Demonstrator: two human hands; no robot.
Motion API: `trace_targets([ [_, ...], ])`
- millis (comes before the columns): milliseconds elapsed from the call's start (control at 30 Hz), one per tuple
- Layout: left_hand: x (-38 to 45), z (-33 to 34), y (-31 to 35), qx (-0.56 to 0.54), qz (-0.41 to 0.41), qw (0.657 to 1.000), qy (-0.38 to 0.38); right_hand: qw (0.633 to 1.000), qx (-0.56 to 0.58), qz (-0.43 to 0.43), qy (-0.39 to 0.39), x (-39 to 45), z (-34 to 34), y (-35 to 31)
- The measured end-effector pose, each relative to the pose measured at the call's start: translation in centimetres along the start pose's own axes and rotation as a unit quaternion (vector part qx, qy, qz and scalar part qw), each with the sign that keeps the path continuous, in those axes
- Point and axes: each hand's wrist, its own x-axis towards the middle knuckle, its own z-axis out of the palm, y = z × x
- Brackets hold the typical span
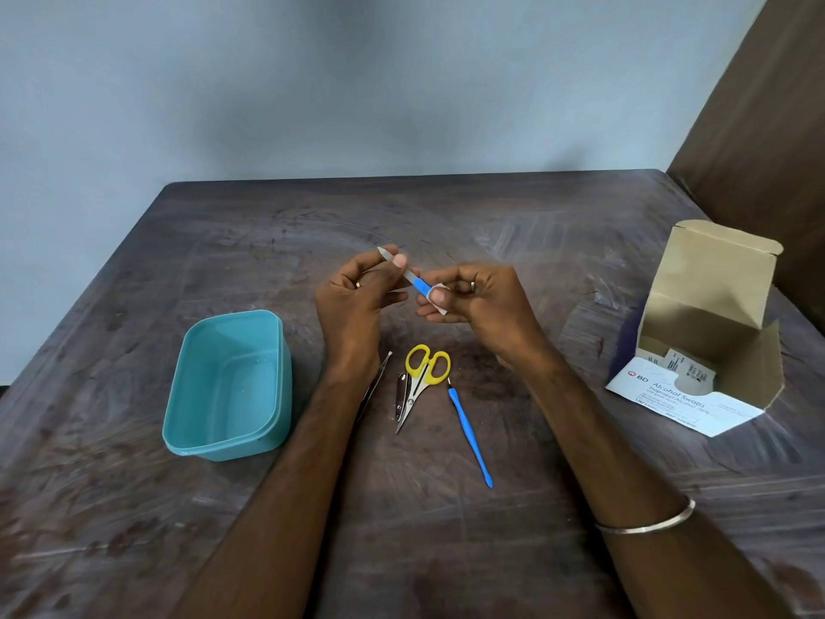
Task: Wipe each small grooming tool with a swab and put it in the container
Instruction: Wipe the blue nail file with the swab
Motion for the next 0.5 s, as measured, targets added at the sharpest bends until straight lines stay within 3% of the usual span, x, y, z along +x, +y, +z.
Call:
trace_targets([
  [100,0.01,0.0,-0.07,-0.005,0.001,1.0,0.015,1.0,0.004,0.009,-0.023,-0.06,-0.06,-0.06],
  [233,0.13,0.17,-0.24,-0.009,0.004,1.0,0.019,0.999,0.018,0.007,0.026,0.07,-0.52,0.0],
  [500,-0.37,0.34,-0.49,0.078,0.008,0.994,-0.079,0.994,0.072,0.001,0.086,0.23,-0.77,-0.06],
])
